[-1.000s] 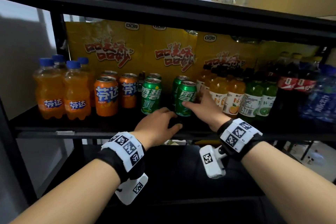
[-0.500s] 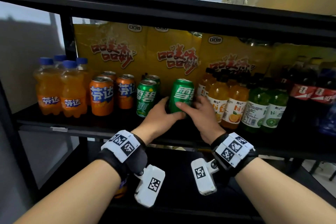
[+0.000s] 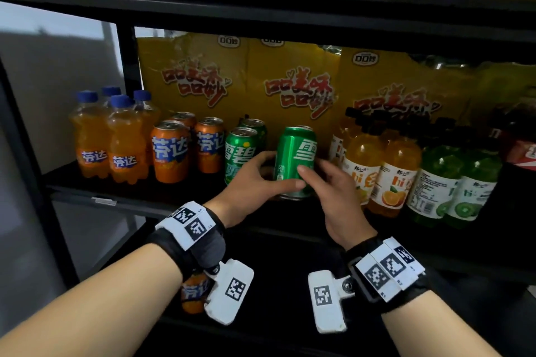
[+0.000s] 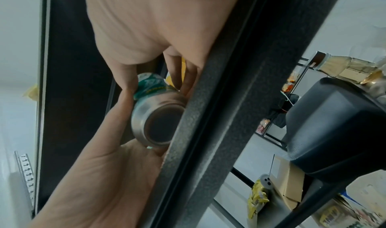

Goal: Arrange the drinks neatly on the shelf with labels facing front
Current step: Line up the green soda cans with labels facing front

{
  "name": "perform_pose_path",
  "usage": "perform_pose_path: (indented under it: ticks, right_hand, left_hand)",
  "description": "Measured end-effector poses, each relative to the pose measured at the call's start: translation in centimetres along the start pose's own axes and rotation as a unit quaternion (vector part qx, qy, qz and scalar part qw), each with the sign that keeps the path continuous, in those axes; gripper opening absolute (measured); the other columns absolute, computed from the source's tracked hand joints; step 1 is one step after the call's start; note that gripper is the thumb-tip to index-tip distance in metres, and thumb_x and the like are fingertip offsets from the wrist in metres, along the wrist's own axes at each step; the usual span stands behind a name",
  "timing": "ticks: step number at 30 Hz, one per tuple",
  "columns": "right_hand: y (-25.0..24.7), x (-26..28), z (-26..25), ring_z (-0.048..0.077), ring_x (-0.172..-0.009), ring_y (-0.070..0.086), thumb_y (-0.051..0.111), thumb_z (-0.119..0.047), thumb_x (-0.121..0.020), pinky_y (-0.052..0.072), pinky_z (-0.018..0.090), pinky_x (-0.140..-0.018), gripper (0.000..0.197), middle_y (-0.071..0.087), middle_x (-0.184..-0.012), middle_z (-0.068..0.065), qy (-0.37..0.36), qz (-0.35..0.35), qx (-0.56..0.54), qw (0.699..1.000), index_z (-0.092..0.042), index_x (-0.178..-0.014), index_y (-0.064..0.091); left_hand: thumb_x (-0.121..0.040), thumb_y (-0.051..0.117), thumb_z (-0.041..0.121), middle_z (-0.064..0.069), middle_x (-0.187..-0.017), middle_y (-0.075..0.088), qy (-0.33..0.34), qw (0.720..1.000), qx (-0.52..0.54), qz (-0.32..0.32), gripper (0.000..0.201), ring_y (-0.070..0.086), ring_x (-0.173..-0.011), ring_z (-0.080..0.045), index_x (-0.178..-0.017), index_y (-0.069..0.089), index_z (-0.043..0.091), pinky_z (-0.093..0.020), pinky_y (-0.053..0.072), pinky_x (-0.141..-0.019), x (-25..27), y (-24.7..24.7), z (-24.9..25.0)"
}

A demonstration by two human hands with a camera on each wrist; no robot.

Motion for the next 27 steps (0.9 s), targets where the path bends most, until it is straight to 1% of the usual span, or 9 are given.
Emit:
perform_pose_path:
  ticks: [5,9,12,14,16,20,23,25,27]
  right_hand:
    - [-0.8,0.1,0.0,0.019,-0.105,0.075,0.086,-0.031,-0.068,0.059,0.023,-0.083,0.052,0.08,-0.108,0.004,0.001,0.035,-0.019,0.999,-0.017,-0.115,0.07]
    - [-1.0,0.3,0.2,0.02,-0.108,0.074,0.079,-0.018,-0.087,0.059,0.029,-0.091,0.031,0.079,-0.111,0.007,0.015,0.048,0.0,0.999,-0.013,-0.116,0.071]
    - [-0.9,0.2,0.2,0.02,-0.109,0.074,0.072,-0.016,-0.094,0.058,0.03,-0.092,0.024,0.078,-0.113,0.008,0.027,0.05,0.001,0.998,-0.012,-0.118,0.071]
    - [-0.5,0.2,0.1,0.019,-0.107,0.074,0.073,-0.023,-0.091,0.058,0.026,-0.087,0.025,0.079,-0.111,0.006,0.034,0.036,-0.015,0.999,-0.013,-0.114,0.074]
    - [0.2,0.4,-0.1,0.019,-0.107,0.074,0.075,-0.03,-0.083,0.059,0.026,-0.086,0.036,0.079,-0.112,0.005,0.044,0.012,-0.023,0.999,-0.013,-0.115,0.074]
    - [0.0,0.5,0.1,0.023,-0.111,0.073,0.075,-0.01,-0.089,0.058,0.03,-0.093,0.028,0.078,-0.115,0.009,0.053,0.027,-0.012,0.998,-0.013,-0.117,0.07]
    - [-0.7,0.4,0.1,0.02,-0.111,0.073,0.071,-0.005,-0.093,0.057,0.034,-0.098,0.036,0.075,-0.118,0.012,0.057,0.06,-0.014,0.996,-0.007,-0.129,0.062]
    - [-0.7,0.4,0.1,0.014,-0.102,0.075,0.069,-0.006,-0.094,0.059,0.031,-0.091,0.028,0.078,-0.11,0.006,0.062,0.064,-0.014,0.996,-0.011,-0.122,0.064]
    - [-0.6,0.6,0.0,0.014,-0.1,0.075,0.071,-0.007,-0.093,0.06,0.031,-0.089,0.023,0.078,-0.108,0.006,0.059,0.057,0.0,0.997,-0.012,-0.116,0.067]
  left_hand:
    - [-0.061,0.09,0.045,0.007,-0.118,0.076,0.012,0.999,-0.02,-0.023,0.073,0.071,-0.112,-0.011,-0.127,0.064,0.025,-0.031,0.054,-0.098,0.4,0.3,-0.2]
    - [-0.078,0.074,0.033,0.003,-0.12,0.075,-0.035,0.997,0.056,-0.048,0.045,0.071,-0.112,-0.016,-0.122,0.067,0.032,-0.038,0.055,-0.094,0.2,0.3,-1.0]
    - [-0.096,0.064,0.024,0.001,-0.12,0.075,-0.058,0.994,0.086,-0.047,0.033,0.072,-0.109,-0.018,-0.128,0.065,0.03,-0.036,0.058,-0.086,0.2,0.2,-1.3]
    - [-0.101,0.059,0.024,0.003,-0.122,0.075,-0.058,0.993,0.093,-0.039,0.034,0.072,-0.111,-0.017,-0.135,0.06,0.028,-0.031,0.059,-0.079,0.3,0.2,-1.1]
    - [-0.101,0.059,0.027,0.003,-0.123,0.074,-0.054,0.993,0.101,-0.03,0.039,0.071,-0.112,-0.015,-0.141,0.056,0.026,-0.028,0.06,-0.079,0.4,0.2,-0.9]
    - [-0.102,0.06,0.026,-0.002,-0.128,0.072,-0.051,0.992,0.111,-0.031,0.047,0.071,-0.114,-0.019,-0.147,0.049,0.026,-0.037,0.059,-0.095,0.3,0.1,-0.7]
    - [-0.105,0.052,0.028,0.001,-0.127,0.072,-0.06,0.988,0.138,-0.036,0.041,0.071,-0.114,-0.02,-0.146,0.051,0.03,-0.037,0.059,-0.093,0.1,0.0,-0.8]
    - [-0.107,0.05,0.024,-0.001,-0.127,0.073,-0.065,0.987,0.147,-0.026,0.04,0.072,-0.111,-0.021,-0.146,0.051,0.03,-0.036,0.06,-0.09,0.1,-0.1,-0.9]
    - [-0.107,0.05,0.02,-0.003,-0.127,0.073,-0.061,0.987,0.145,-0.021,0.04,0.073,-0.107,-0.02,-0.146,0.051,0.029,-0.035,0.061,-0.088,0.1,-0.1,-0.9]
Point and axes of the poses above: each hand's wrist, its own x-axis away from the middle knuckle, its own y-axis out of the palm, z = x × y, the point moved 10 cm from there along -x, towards the middle knuckle
